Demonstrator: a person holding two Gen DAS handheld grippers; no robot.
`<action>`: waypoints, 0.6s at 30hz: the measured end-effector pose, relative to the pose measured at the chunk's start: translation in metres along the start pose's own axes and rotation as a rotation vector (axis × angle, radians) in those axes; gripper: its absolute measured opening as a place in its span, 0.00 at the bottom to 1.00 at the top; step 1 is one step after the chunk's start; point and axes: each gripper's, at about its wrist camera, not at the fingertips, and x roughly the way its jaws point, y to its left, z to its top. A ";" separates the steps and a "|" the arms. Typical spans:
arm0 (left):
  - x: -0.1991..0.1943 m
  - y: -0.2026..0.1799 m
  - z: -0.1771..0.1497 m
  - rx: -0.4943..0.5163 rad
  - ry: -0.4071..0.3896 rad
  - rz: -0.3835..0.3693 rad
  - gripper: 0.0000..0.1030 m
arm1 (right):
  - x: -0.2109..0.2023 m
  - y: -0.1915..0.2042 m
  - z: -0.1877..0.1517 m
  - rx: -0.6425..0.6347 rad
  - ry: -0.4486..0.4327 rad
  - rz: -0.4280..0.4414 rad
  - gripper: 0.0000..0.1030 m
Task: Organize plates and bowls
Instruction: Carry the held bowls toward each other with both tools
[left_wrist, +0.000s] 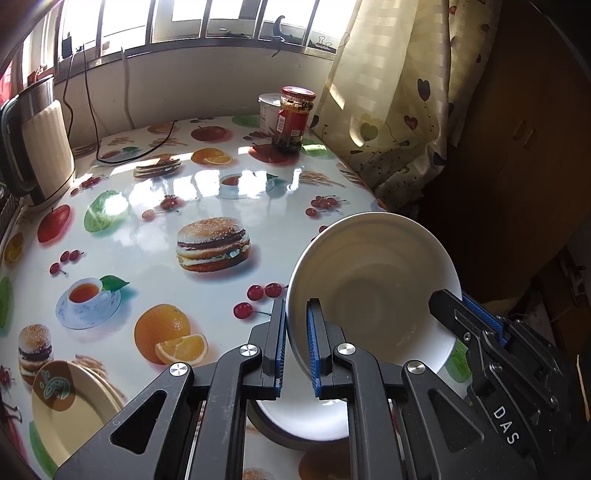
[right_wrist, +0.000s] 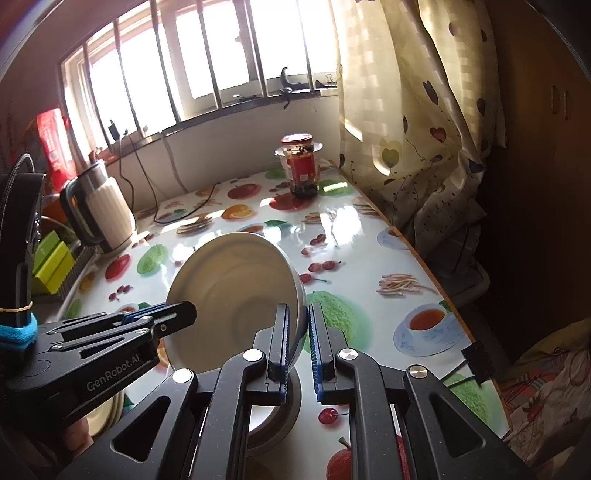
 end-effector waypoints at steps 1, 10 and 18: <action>-0.001 0.002 -0.002 -0.001 -0.001 0.002 0.11 | -0.001 0.002 -0.002 0.000 0.001 0.003 0.11; -0.004 0.016 -0.016 -0.031 0.015 0.013 0.11 | 0.002 0.016 -0.015 -0.012 0.027 0.027 0.11; 0.003 0.023 -0.027 -0.051 0.044 0.021 0.11 | 0.008 0.021 -0.027 -0.010 0.057 0.035 0.11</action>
